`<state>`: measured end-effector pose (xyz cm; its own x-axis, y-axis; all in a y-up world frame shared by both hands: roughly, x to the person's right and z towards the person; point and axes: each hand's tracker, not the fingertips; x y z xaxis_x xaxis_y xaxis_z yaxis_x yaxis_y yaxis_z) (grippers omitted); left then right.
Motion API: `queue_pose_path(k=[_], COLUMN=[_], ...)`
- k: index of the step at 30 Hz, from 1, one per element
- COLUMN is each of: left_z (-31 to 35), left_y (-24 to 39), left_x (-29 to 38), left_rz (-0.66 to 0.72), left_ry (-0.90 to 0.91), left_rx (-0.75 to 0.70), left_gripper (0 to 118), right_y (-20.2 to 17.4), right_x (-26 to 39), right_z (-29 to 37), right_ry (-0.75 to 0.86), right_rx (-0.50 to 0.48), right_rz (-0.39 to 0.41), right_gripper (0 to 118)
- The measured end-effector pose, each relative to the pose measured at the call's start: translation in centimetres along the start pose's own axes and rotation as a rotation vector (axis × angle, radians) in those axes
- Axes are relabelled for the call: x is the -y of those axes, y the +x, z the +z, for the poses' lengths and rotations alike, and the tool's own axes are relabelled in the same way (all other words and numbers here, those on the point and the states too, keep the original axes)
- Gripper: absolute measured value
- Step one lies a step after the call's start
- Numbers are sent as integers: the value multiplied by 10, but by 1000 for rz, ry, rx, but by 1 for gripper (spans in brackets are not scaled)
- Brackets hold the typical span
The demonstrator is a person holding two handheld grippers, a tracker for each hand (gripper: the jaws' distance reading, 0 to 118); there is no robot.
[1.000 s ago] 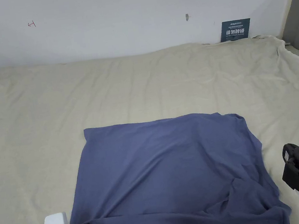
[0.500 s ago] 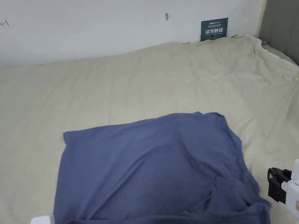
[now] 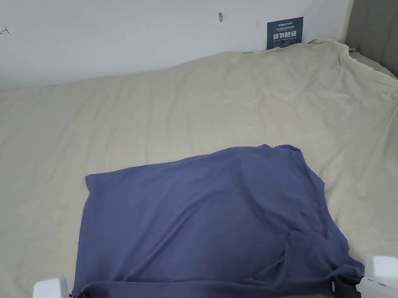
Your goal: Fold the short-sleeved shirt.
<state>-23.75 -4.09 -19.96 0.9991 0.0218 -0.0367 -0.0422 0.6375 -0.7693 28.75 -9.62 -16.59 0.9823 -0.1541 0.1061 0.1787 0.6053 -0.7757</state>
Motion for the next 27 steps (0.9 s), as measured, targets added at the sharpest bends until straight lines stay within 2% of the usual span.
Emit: queue_pose_path(k=[2,3,4,5,11,18,27], left_z=[0,0,0,0,1,-2,-39], left_y=[-1,-1,-2,-3,-9,-16,-13], left_x=[0,0,0,0,-4,-36,-95], left_rz=[6,12,19,28,83,125,81], left_ry=[-3,-4,-3,-1,10,54,86], left_rx=[3,6,8,9,23,28,13], left_gripper=[7,7,7,7,7,7,7], right_y=[1,2,1,0,0,-9,-21], right_x=[-1,-2,-2,-3,-15,-71,-145], right_z=[-2,-3,-2,1,27,46,-2], right_ry=[0,-2,4,18,105,228,224], right_rx=[-8,-13,-6,0,-38,-71,-70], right_rz=[-4,2,14,37,28,43,103], right_gripper=[40,29,11,3,3,3,3])
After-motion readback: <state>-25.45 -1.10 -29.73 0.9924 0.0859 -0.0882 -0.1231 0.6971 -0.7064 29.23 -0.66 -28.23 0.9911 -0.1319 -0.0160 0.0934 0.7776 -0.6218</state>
